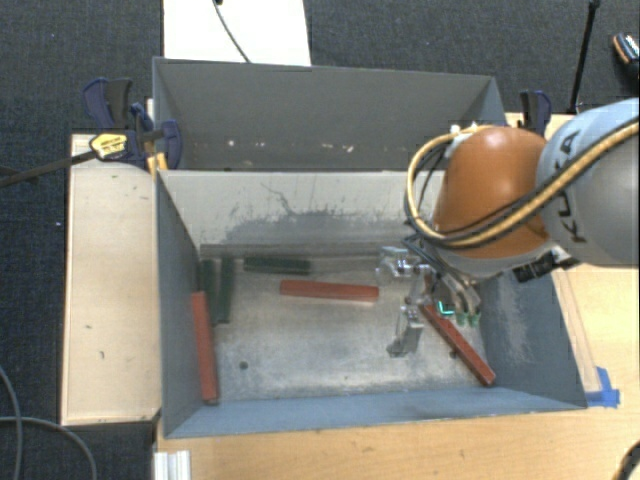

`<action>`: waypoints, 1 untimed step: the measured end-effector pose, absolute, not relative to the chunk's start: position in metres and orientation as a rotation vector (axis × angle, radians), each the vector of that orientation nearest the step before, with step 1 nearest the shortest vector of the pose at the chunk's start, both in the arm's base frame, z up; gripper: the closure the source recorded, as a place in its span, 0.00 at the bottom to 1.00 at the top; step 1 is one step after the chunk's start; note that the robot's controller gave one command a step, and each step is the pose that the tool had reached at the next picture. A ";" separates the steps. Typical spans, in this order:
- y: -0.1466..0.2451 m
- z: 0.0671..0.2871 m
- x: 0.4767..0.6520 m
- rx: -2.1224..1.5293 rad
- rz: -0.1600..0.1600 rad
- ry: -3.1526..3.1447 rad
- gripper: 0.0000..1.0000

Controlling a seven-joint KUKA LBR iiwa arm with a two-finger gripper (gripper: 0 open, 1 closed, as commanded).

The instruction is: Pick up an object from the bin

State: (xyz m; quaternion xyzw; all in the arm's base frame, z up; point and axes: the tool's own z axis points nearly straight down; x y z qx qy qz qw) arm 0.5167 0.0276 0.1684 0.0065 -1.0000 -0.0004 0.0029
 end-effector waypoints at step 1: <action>0.002 0.070 0.585 -0.064 0.000 -3.141 0.00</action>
Offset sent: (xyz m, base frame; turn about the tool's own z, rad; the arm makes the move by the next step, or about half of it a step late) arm 0.0683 -0.0247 -0.0946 0.0474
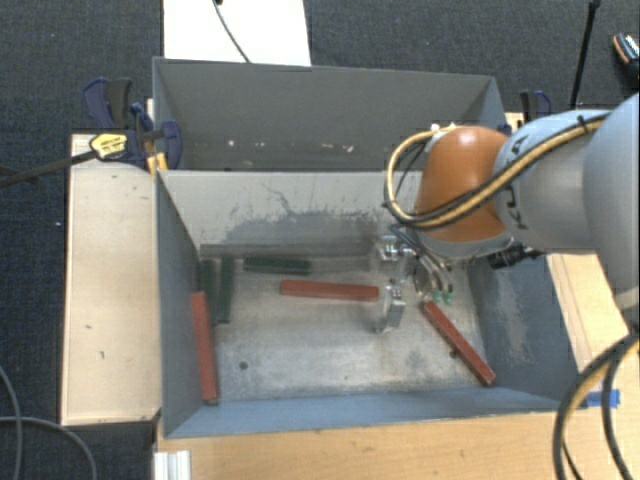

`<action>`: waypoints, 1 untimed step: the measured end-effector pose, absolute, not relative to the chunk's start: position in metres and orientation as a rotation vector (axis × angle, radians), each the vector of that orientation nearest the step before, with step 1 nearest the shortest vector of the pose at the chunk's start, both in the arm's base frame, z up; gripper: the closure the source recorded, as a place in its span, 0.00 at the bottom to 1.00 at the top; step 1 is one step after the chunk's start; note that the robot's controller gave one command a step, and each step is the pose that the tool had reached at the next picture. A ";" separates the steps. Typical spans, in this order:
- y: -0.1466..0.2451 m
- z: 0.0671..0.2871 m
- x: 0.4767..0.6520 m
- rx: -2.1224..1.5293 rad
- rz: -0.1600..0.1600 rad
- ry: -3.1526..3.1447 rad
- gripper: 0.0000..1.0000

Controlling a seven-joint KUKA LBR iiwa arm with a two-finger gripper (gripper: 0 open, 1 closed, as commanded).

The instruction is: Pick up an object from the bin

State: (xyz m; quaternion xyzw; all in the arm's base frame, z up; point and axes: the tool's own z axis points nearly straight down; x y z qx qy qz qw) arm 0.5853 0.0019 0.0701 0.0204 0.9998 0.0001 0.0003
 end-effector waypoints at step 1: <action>0.003 0.074 0.586 0.064 0.002 3.137 1.00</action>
Offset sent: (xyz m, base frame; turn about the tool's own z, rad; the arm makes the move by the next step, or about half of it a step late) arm 0.0000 0.0000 0.0000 0.0000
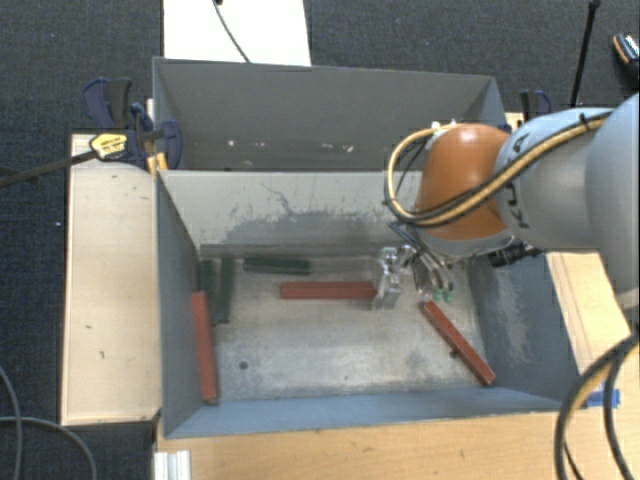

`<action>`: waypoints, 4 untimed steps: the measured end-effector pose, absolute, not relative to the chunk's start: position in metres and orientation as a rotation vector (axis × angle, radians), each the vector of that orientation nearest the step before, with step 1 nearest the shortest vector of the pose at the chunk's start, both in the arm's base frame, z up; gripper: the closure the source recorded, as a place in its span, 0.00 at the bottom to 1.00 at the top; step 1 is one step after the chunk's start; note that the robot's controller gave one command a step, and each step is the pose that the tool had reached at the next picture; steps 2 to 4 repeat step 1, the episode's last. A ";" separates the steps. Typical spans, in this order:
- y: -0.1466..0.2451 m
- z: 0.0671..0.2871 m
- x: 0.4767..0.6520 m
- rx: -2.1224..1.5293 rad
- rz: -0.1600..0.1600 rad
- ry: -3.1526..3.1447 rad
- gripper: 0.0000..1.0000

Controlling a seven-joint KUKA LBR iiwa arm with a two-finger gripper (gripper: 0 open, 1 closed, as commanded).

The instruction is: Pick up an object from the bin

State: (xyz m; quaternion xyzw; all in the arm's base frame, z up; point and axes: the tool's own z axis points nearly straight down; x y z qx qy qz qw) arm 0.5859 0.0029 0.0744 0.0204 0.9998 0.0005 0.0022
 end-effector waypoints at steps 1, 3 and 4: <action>-0.019 0.224 0.592 0.223 0.001 3.122 1.00; -0.019 0.224 0.592 0.223 0.001 3.122 1.00; -0.019 0.224 0.592 0.223 0.001 3.122 1.00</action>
Offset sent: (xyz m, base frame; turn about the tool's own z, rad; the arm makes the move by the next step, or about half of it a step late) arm 0.0038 -0.0212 0.1443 0.1033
